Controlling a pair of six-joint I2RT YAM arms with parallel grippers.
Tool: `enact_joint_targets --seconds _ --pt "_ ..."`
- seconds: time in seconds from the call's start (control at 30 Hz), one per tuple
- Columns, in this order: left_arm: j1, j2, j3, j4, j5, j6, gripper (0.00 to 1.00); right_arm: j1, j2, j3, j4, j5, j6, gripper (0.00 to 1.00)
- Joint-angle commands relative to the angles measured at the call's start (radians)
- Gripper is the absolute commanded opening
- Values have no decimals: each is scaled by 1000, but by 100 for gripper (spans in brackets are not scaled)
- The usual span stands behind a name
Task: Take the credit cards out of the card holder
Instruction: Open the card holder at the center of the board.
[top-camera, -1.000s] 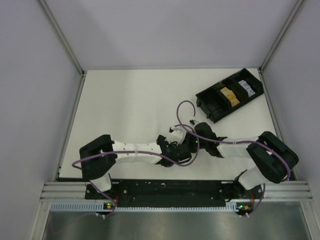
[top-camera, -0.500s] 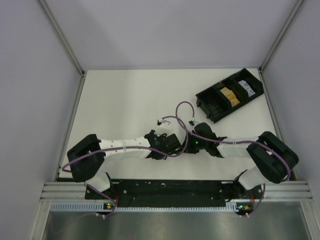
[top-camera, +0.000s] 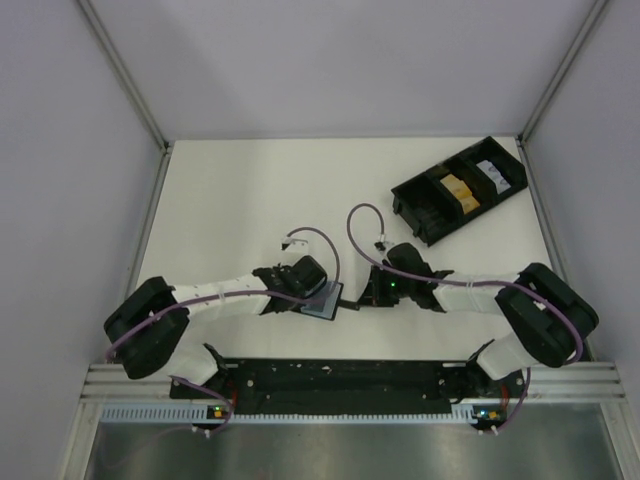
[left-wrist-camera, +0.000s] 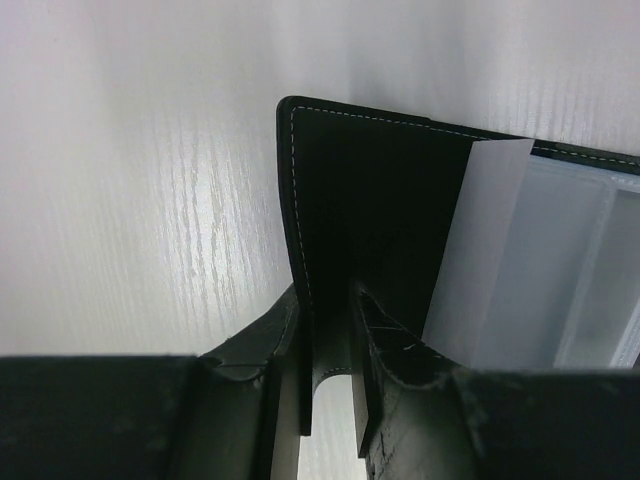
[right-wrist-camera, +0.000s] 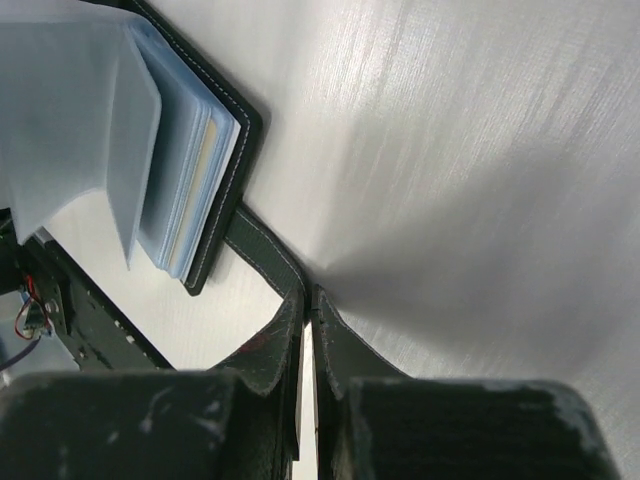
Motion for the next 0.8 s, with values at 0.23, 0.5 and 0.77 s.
enact_joint_targets --seconds 0.23,0.5,0.77 --pt "31 -43 -107 122 145 0 33 -10 -107 88 -157 19 -88 0" --pt "83 -130 -169 159 208 -40 47 -10 -119 119 -233 63 -122 0" --pt "104 -176 -207 150 194 -66 64 -10 -133 128 -276 108 -139 3"
